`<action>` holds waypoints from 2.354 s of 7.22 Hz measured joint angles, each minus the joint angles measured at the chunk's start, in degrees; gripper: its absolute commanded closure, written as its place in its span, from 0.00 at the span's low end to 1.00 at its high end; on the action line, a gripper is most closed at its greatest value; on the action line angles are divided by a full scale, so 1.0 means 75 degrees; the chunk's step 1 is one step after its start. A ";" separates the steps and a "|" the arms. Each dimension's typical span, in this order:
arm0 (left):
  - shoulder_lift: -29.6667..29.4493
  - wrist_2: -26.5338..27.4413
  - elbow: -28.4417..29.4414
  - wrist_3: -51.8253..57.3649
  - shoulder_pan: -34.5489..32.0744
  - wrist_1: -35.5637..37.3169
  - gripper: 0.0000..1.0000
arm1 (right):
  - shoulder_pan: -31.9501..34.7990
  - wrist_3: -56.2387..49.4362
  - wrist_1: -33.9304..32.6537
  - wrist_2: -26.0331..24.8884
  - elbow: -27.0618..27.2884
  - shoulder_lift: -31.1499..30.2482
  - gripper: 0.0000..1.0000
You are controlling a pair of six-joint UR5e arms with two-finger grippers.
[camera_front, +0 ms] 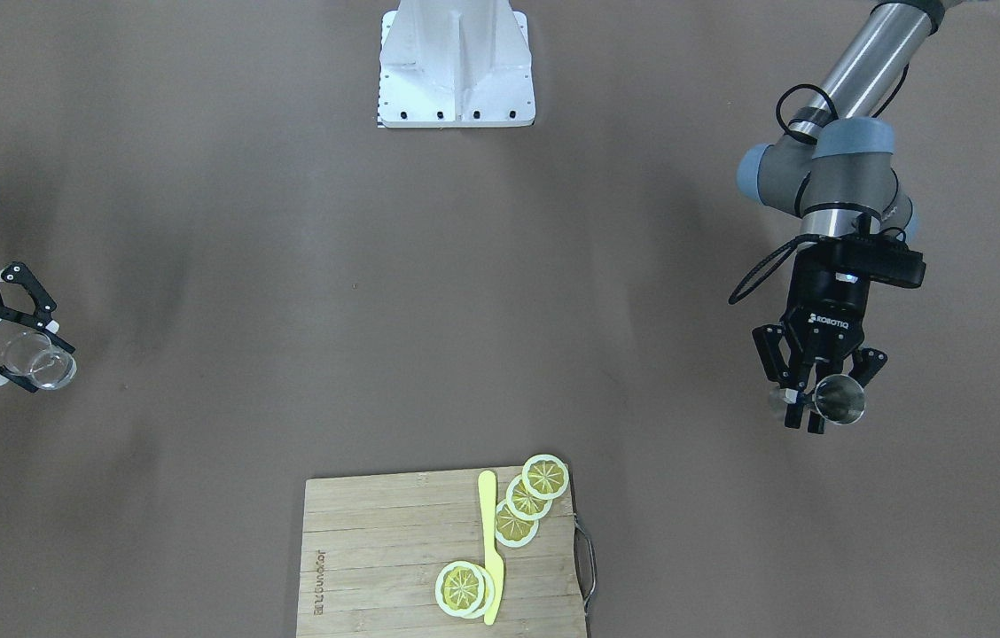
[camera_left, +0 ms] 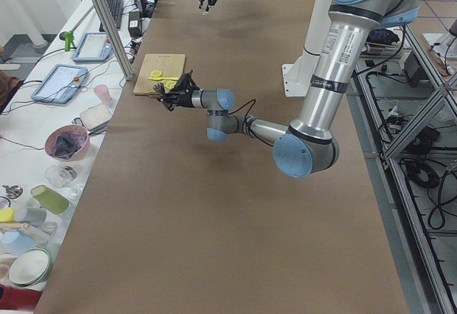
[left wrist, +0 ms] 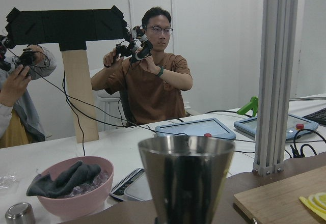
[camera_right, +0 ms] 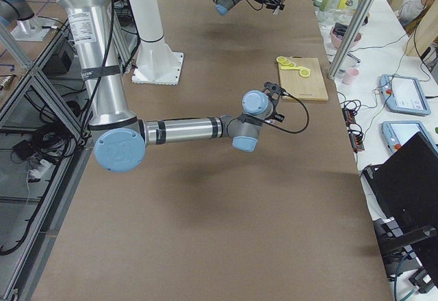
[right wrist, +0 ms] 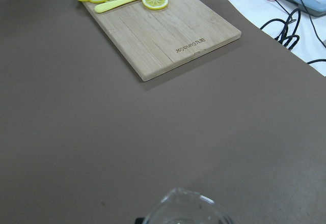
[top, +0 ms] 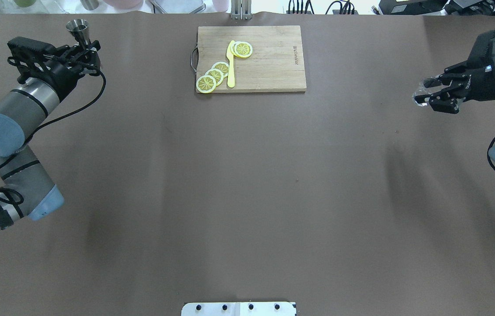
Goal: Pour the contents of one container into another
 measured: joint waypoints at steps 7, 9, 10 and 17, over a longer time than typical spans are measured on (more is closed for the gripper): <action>0.0046 0.2374 0.0249 -0.1552 0.1049 0.0451 1.00 | -0.1357 0.1935 0.2614 -0.1847 0.0125 -0.1506 1.00; 0.0131 0.2379 0.0239 -0.2192 0.1048 0.0818 1.00 | -0.1631 0.1946 0.3074 -0.1905 -0.0488 -0.1267 1.00; 0.0180 0.2371 0.0083 -0.2340 0.1038 0.1067 1.00 | -0.1677 0.1687 0.3162 -0.1804 -0.0680 -0.1162 1.00; 0.0905 0.2407 -0.2100 -0.2431 0.1029 0.2896 1.00 | -0.1668 -0.0345 0.3198 -0.0931 -0.1206 -0.0967 1.00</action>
